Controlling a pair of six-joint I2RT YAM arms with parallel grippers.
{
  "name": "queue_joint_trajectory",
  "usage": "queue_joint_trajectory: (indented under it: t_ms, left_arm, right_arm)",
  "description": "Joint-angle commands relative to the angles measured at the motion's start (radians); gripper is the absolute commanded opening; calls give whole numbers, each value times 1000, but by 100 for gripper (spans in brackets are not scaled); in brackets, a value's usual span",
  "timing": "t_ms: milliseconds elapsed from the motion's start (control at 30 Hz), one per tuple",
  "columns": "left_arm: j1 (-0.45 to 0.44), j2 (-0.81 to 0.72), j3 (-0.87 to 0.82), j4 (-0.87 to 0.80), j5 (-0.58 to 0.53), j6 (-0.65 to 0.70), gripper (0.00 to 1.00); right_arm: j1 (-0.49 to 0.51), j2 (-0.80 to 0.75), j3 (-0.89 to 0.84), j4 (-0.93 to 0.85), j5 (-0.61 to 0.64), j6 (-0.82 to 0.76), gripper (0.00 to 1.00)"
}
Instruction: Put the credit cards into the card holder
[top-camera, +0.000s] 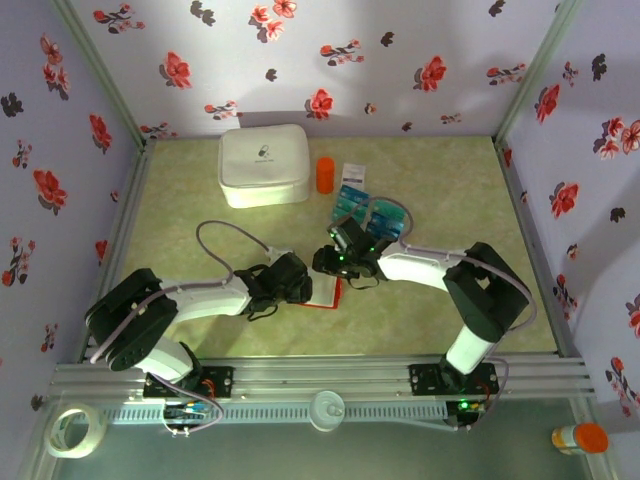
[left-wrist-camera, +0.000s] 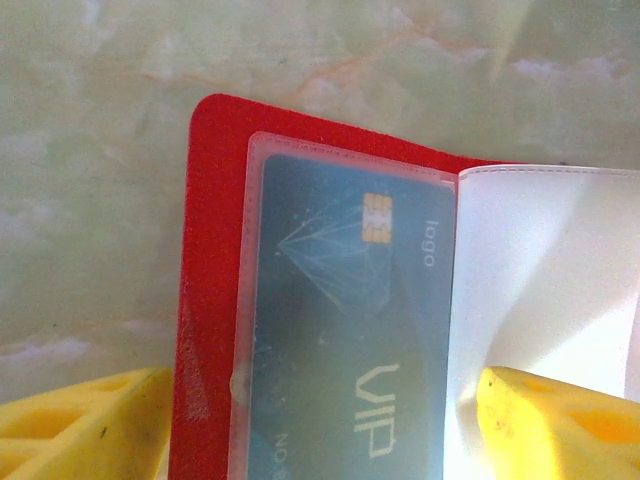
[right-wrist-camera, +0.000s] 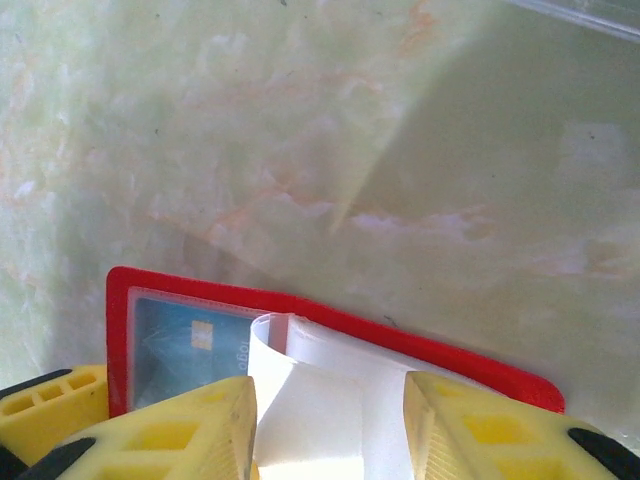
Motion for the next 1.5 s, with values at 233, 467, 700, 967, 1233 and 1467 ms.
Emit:
queue_joint_trajectory:
  t_ms: [233,467,700,967,1233,1467]
  left_arm:
    - [-16,30,-33,41,68,-3,79]
    - [-15,9,-34,39,66,-7,81]
    - [-14,-102,-21,-27,28,-3,95]
    - [38,-330,-19,-146,-27,3,100]
    - [127,-531,-53,-225,-44,6,100]
    - [178,-602,-85,-255,-29,7,100]
  right_arm:
    - [2,76,-3,82,-77,30,44]
    - [4,58,3,96,-112,26,42]
    - [18,14,27,65,-134,21,41]
    - [56,7,101,-11,-129,-7,43]
    - [92,109,162,3,-129,14,44]
    - [107,199,205,69,-145,48,45]
